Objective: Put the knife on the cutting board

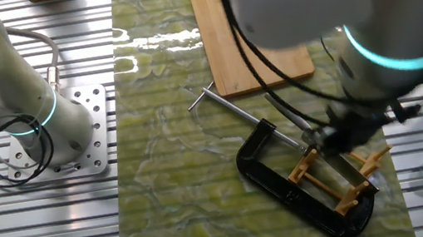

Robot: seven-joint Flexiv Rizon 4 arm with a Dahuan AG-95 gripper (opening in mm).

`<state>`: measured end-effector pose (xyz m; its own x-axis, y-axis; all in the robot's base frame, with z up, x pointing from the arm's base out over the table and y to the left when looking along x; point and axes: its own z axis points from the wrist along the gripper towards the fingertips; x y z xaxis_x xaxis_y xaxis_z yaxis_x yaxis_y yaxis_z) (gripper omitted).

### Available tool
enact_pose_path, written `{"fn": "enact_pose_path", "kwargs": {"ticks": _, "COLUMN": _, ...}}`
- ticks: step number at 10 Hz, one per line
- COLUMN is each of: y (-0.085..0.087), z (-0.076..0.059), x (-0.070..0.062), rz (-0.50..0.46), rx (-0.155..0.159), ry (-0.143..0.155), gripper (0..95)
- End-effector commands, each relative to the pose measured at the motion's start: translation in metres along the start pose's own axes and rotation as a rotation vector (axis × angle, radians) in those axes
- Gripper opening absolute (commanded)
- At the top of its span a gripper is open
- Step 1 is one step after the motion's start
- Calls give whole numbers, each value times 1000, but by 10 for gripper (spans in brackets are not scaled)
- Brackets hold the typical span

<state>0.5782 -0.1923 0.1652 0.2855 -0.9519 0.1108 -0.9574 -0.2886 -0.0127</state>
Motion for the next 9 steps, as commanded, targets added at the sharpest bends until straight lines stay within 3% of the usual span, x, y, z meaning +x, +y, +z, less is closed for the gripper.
{"fn": "enact_pose_path", "kwargs": {"ticks": 1, "y": -8, "z": 15, "x": 6, "rz": -41, "rx": 7, "ry": -19, "gripper": 380}}
{"fn": "enact_pose_path", "kwargs": {"ticks": 5, "y": -15, "z": 34, "x": 8, "rz": -84, "rx": 16, "ry": -36, "gripper": 380}}
{"fn": "enact_pose_path", "kwargs": {"ticks": 9, "y": -18, "z": 51, "x": 4, "rz": -83, "rx": 26, "ry": -31, "gripper": 380}}
